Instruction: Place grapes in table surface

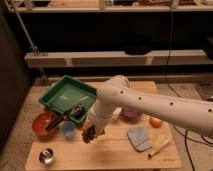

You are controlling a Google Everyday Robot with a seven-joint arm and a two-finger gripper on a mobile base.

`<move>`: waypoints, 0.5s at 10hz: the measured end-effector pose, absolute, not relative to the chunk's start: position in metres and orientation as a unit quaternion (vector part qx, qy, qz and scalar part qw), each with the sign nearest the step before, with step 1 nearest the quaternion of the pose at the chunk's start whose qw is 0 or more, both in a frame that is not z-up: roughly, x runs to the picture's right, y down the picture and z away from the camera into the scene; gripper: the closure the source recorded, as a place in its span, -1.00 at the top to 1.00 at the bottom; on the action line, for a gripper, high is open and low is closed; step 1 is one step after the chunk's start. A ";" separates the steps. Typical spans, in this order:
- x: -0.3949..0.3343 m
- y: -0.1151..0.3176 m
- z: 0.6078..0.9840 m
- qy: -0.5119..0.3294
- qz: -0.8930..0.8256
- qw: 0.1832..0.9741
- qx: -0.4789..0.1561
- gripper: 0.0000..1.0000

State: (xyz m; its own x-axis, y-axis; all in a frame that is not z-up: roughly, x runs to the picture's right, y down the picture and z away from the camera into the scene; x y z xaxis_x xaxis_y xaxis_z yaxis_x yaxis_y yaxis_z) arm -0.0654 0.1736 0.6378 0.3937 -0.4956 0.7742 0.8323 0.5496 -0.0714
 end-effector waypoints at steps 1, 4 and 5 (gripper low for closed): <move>-0.066 0.174 0.638 -0.363 -0.415 0.801 -0.232 -0.24; -0.066 0.174 0.638 -0.363 -0.415 0.801 -0.232 -0.05; -0.066 0.174 0.638 -0.363 -0.415 0.801 -0.232 0.09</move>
